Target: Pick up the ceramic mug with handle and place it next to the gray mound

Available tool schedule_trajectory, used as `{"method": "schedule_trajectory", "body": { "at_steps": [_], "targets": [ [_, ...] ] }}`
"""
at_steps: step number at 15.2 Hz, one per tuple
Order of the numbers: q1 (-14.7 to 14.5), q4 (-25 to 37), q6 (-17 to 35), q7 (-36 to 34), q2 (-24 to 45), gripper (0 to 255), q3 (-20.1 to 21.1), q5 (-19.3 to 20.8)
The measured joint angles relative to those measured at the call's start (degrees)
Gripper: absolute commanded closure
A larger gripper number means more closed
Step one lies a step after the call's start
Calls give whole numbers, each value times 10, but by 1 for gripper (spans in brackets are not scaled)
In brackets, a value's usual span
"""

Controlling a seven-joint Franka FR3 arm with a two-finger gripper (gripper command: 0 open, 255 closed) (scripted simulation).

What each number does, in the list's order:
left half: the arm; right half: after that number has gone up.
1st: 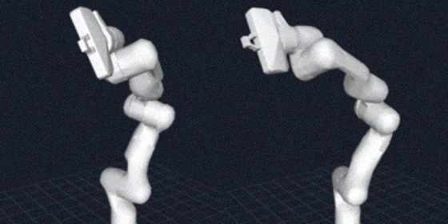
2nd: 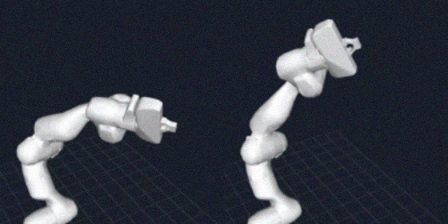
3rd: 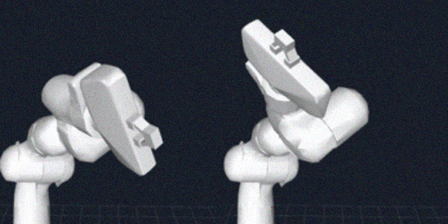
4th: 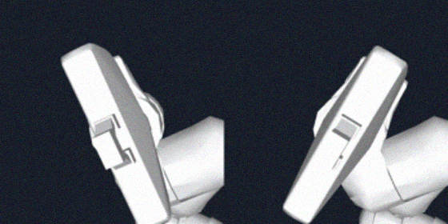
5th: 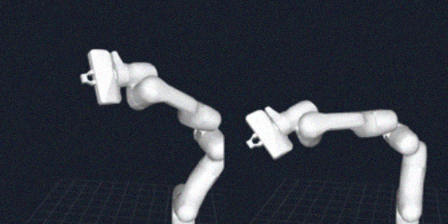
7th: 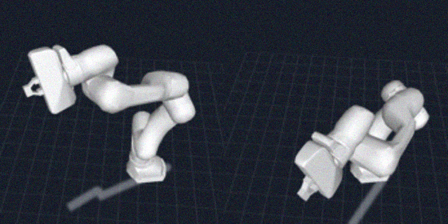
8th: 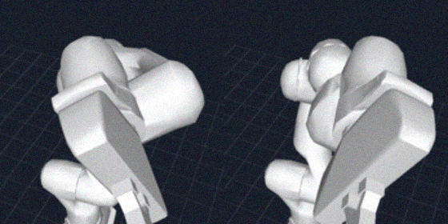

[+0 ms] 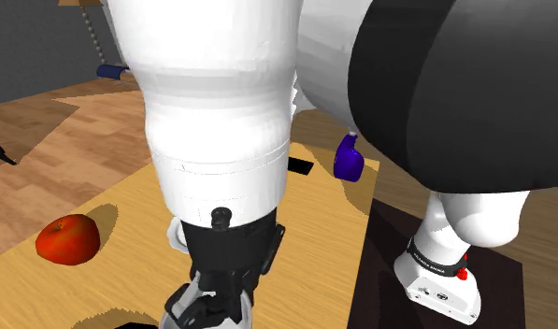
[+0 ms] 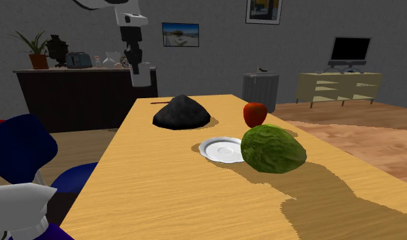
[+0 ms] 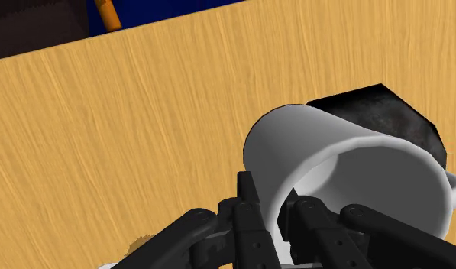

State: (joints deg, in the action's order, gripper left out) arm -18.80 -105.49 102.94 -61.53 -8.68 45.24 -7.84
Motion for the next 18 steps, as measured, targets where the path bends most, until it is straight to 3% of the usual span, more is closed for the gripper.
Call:
{"method": "schedule_trajectory", "body": {
  "at_steps": [6, 10, 13, 18],
  "targets": [
    [-43, 91, -9, -134, 116, 255, 73, 94],
    [-119, 184, -39, -229, 223, 255, 92, 188],
    [-143, 194, -34, -252, 248, 255, 90, 210],
    [-141, 158, 2, -258, 249, 255, 89, 212]
  ]
}}
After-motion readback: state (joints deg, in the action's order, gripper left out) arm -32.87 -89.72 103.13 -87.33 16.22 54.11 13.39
